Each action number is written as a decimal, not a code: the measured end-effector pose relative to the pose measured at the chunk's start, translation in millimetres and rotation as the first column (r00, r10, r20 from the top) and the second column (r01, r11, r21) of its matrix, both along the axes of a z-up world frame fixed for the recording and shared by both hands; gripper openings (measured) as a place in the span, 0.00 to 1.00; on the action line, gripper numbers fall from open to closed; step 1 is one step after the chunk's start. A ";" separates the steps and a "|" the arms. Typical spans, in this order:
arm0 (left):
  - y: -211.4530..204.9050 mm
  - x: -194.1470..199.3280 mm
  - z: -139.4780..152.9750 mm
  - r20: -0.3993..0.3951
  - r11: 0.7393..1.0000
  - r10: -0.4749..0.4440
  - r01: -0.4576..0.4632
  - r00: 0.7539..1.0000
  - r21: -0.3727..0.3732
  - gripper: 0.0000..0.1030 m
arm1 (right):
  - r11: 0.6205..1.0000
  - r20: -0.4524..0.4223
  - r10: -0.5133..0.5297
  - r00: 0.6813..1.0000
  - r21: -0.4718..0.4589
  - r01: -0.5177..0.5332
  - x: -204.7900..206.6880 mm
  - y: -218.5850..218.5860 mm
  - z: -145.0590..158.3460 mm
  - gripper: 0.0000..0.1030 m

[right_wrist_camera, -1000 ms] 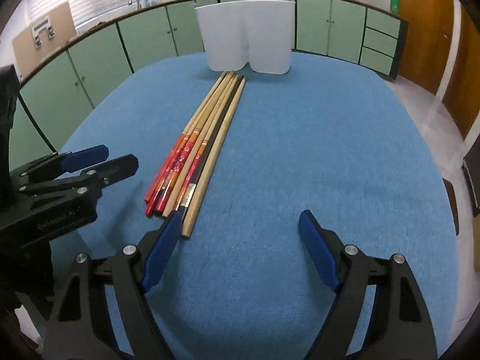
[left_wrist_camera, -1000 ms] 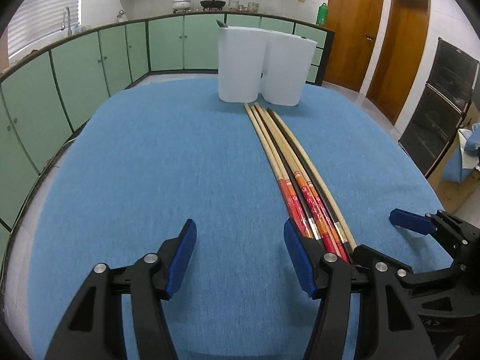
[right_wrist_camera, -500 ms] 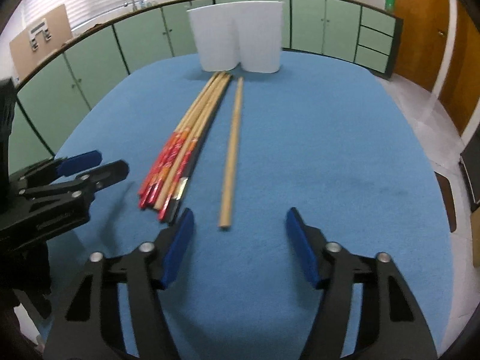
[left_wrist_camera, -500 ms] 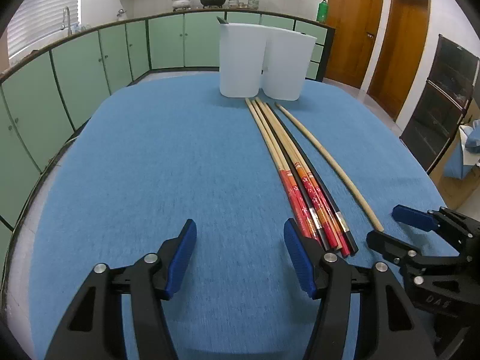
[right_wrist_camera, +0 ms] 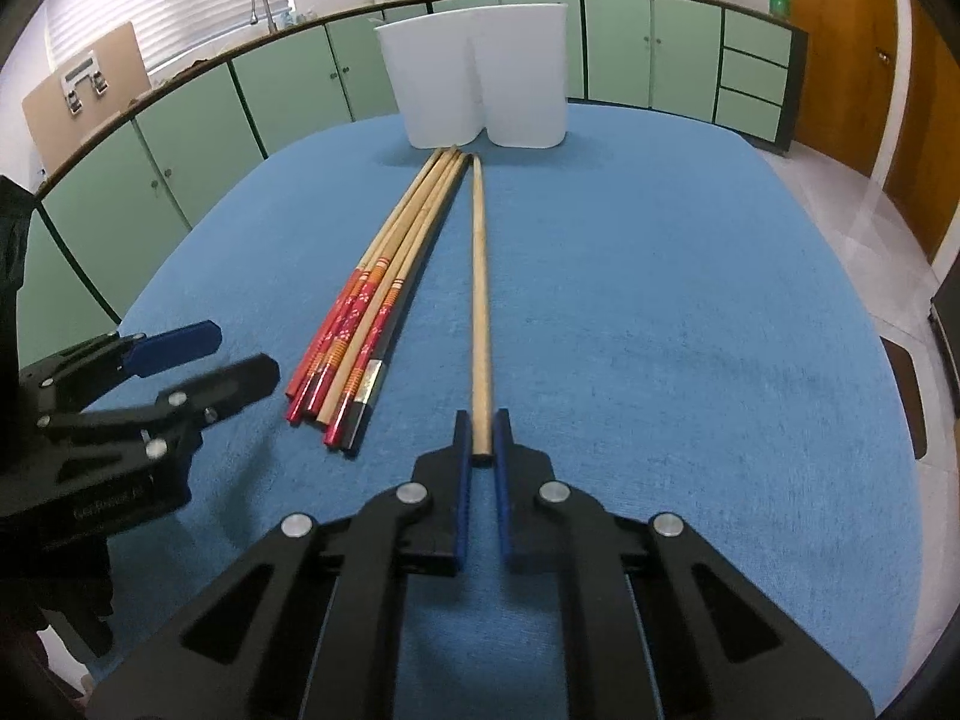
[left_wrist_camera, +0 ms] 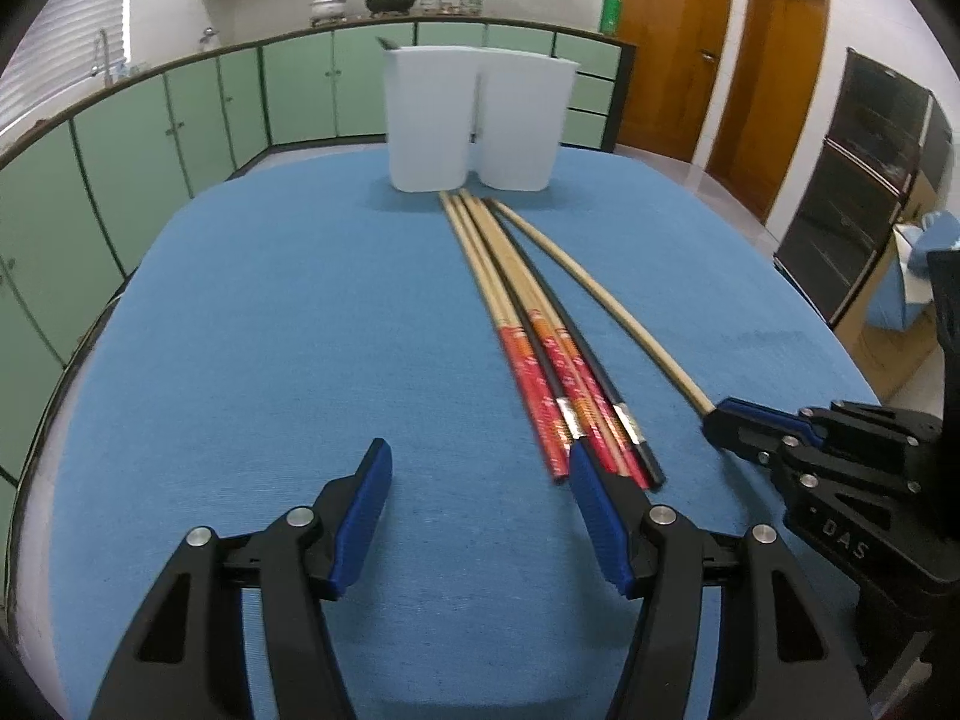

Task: Organize utensils
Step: 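Grasp a red-patterned chopstick with the left gripper, then carry both chopsticks up to the white holder and drop them in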

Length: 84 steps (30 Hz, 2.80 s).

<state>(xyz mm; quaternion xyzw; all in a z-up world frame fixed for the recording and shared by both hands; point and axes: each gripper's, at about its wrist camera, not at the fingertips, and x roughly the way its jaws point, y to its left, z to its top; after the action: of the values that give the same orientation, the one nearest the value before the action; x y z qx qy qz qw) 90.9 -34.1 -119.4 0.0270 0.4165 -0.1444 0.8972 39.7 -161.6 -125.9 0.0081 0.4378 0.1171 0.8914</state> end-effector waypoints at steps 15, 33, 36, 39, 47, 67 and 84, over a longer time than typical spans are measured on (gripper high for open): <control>-10.2 1.2 -8.0 -0.026 0.997 -0.018 0.020 1.000 0.080 0.60 | 1.000 -0.008 0.000 1.000 0.028 0.000 -0.4 -7.4 -0.5 0.06; -16.6 6.7 -7.6 -0.016 0.998 0.009 -0.008 1.000 0.055 0.07 | 0.999 -0.006 0.002 1.000 0.033 -0.001 1.4 -10.3 -2.1 0.06; -18.1 6.4 -7.0 -0.012 0.998 0.010 -0.009 1.000 0.059 0.07 | 0.999 -0.002 -0.003 1.000 0.051 0.003 0.2 -12.9 -0.8 0.06; -14.0 4.4 -1.7 0.002 0.999 0.014 -0.014 1.000 0.042 0.07 | 0.998 0.011 -0.008 1.000 0.067 0.008 -2.2 -15.9 3.5 0.06; -3.7 -10.2 43.5 0.124 0.998 0.032 -0.038 0.992 0.042 0.06 | 0.998 0.099 -0.001 0.995 0.058 -0.005 -8.2 -23.0 36.8 0.06; 15.5 14.3 159.9 0.401 0.999 0.032 -0.015 0.916 -0.046 0.06 | 0.991 0.312 0.035 0.949 0.112 -0.074 32.5 -36.8 166.6 0.06; 12.6 73.3 227.9 0.493 0.990 -0.002 0.070 0.870 -0.120 0.05 | 0.978 0.402 0.095 0.910 0.131 -0.160 108.9 -39.0 275.2 0.06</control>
<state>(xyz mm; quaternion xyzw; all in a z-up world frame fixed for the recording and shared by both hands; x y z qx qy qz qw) 164.3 -21.5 108.5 0.0104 0.1635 -0.1772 0.9705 148.7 -200.6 149.3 0.0277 0.2382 0.2096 0.9479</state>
